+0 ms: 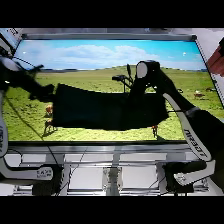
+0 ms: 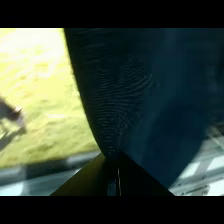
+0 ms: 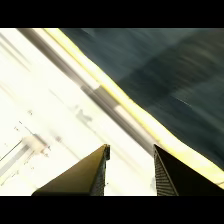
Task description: Fold the clothes and pants, and hang the long-sleeved shirts on hangers.
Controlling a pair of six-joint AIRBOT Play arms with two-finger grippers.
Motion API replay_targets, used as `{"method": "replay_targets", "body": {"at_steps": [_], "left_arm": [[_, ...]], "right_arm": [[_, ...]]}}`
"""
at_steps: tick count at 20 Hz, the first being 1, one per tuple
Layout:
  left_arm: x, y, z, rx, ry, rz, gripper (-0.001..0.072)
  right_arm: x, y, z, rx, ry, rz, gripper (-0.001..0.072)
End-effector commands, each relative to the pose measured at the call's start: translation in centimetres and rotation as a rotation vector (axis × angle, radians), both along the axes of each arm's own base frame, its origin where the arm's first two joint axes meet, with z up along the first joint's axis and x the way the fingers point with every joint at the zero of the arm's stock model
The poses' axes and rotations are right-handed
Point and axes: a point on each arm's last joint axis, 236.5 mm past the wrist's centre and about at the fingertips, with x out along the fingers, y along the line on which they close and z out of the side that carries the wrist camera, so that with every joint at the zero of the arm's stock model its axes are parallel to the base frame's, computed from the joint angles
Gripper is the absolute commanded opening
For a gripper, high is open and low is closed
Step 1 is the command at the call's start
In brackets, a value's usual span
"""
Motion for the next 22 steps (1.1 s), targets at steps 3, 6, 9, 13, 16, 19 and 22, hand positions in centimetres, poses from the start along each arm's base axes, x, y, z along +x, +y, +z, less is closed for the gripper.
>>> {"method": "replay_targets", "body": {"at_steps": [3,6,9,13,16,19,22], "left_arm": [[-0.9,0.3,9.1,0.080,-0.150,0.005,0.0026],[-0.3,-4.2,11.6,0.081,-0.240,-0.121,0.0026],[0.2,-9.8,11.6,0.059,-0.290,-0.257,0.0026],[2.5,-18.1,10.4,-0.025,-0.363,-0.320,0.0026],[3.6,-25.7,10.1,-0.226,-0.405,-0.356,0.0026],[3.7,-30.8,8.7,-0.369,-0.359,-0.365,0.0026],[3.4,-34.4,6.9,-0.474,-0.287,-0.362,0.0026]], "right_arm": [[2.1,-1.3,2.5,0.032,-0.120,-0.058,0.0315],[3.0,-2.5,2.5,0.030,-0.124,-0.095,0.0314],[4.0,-4.0,2.5,0.028,-0.127,-0.135,0.0314],[5.8,-7.2,2.5,0.024,-0.135,-0.227,0.0315],[7.0,-10.3,2.5,0.019,-0.134,-0.311,0.0314],[8.0,-13.2,2.5,0.013,-0.135,-0.389,0.0314],[8.6,-15.5,2.5,0.010,-0.136,-0.448,0.0314]]}}
